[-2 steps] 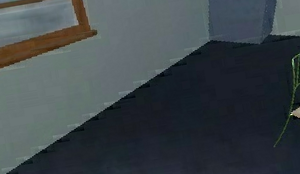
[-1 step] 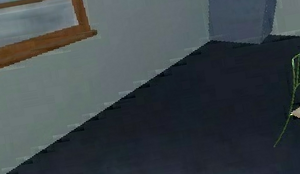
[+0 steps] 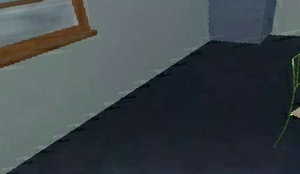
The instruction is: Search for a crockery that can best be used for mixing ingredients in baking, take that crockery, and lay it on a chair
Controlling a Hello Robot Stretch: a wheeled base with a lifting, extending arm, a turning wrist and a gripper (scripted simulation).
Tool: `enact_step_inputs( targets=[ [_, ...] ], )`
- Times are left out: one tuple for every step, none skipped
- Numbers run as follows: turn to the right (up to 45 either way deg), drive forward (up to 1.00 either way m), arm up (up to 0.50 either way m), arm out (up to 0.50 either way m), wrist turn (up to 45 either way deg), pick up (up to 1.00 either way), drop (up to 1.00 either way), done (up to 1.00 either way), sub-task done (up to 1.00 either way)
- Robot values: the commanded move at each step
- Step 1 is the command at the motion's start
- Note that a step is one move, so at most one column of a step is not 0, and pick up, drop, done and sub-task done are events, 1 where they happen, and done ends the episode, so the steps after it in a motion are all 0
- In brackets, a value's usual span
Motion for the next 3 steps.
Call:
enact_step_inputs(
  targets=[
    [0.0, 0.0, -0.32, 0.0, 0.0, 0.0, 0.0, 0.0, 0.0],
    [0.0, 0.0, 0.0, 0.0, 0.0, 0.0, 1.0, 0.0, 0.0],
    [0.0, 0.0, 0.1, 0.0, 0.0, 0.0, 0.0, 0.0, 0.0]
  ],
)
